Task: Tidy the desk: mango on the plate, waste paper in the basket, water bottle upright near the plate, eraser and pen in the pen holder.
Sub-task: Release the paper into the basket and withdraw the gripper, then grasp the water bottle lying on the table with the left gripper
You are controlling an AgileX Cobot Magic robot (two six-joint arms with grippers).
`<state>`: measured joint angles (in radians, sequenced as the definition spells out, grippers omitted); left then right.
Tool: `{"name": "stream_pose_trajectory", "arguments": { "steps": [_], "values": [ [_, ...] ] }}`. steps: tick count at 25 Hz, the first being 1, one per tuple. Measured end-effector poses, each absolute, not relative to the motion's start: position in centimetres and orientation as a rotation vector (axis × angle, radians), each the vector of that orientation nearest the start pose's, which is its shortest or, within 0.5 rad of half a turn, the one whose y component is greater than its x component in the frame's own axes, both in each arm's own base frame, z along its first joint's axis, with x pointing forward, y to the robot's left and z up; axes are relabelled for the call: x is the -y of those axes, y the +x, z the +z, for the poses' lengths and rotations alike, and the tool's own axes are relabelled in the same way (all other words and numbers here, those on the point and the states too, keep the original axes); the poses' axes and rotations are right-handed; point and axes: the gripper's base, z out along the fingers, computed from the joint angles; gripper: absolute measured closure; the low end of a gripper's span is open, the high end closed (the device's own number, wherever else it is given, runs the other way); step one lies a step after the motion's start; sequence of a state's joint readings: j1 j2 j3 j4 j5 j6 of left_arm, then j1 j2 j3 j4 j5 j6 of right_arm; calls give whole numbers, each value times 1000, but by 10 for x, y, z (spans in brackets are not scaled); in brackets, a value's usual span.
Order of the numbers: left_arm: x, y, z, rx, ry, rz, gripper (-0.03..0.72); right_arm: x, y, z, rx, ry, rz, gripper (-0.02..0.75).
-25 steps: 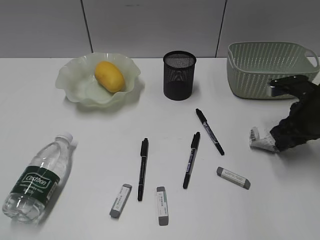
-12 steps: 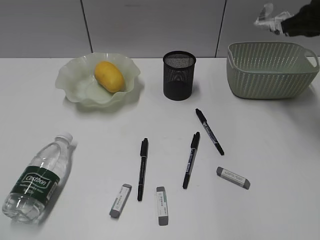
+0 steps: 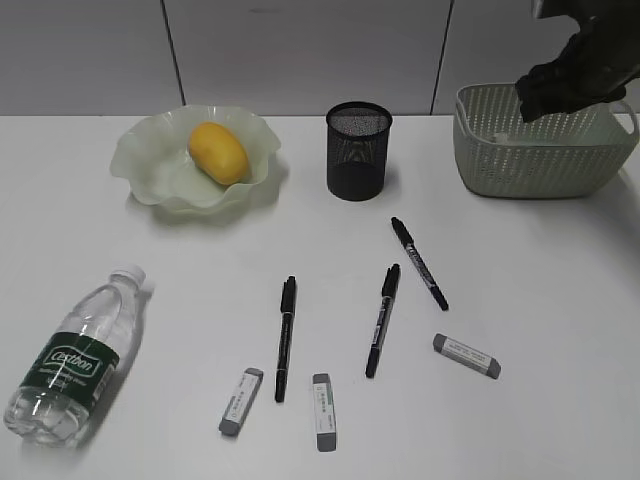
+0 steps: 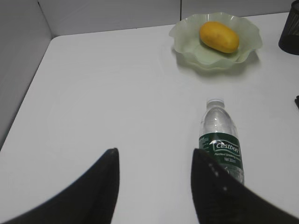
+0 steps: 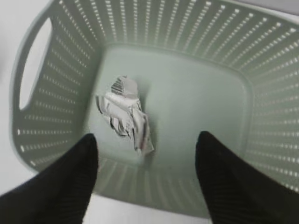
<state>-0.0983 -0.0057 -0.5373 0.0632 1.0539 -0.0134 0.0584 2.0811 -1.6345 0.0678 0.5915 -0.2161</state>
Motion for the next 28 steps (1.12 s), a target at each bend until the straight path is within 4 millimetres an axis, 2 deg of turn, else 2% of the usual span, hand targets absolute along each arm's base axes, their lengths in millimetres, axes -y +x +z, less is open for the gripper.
{"name": "stream_pose_trajectory", "arguments": {
  "steps": [2, 5, 8, 11, 16, 19, 21, 24, 28],
  "values": [
    [-6, -10, 288, -1991, 80, 3, 314, -31, 458, 222, -2530, -283, 18, 162],
    [-6, -10, 288, -1991, 80, 3, 314, -31, 434, 259, -2506, -269, 42, 176],
    [-6, -10, 288, -1991, 80, 5, 314, -30, 386, 302, -2457, -267, 41, 211],
    [-6, -10, 288, -1991, 80, 5, 314, -26, 324, 324, -2442, -244, 48, 234],
    [-6, -10, 288, -1991, 80, 3, 315, -19, 217, 321, -2448, -233, 56, 241],
    [-6, -10, 288, -1991, 80, 2, 315, -15, 161, 305, -2477, -233, 52, 242],
    [-6, -10, 288, -1991, 80, 2, 316, -10, 123, 303, -2444, -219, 15, 251],
    [-6, -10, 288, -1991, 81, 0, 334, -1, 78, 297, -2380, -206, -76, 271],
    [-6, -10, 288, -1992, 81, -3, 383, 2, 36, 299, -2189, -176, -79, 282]
  ]
}}
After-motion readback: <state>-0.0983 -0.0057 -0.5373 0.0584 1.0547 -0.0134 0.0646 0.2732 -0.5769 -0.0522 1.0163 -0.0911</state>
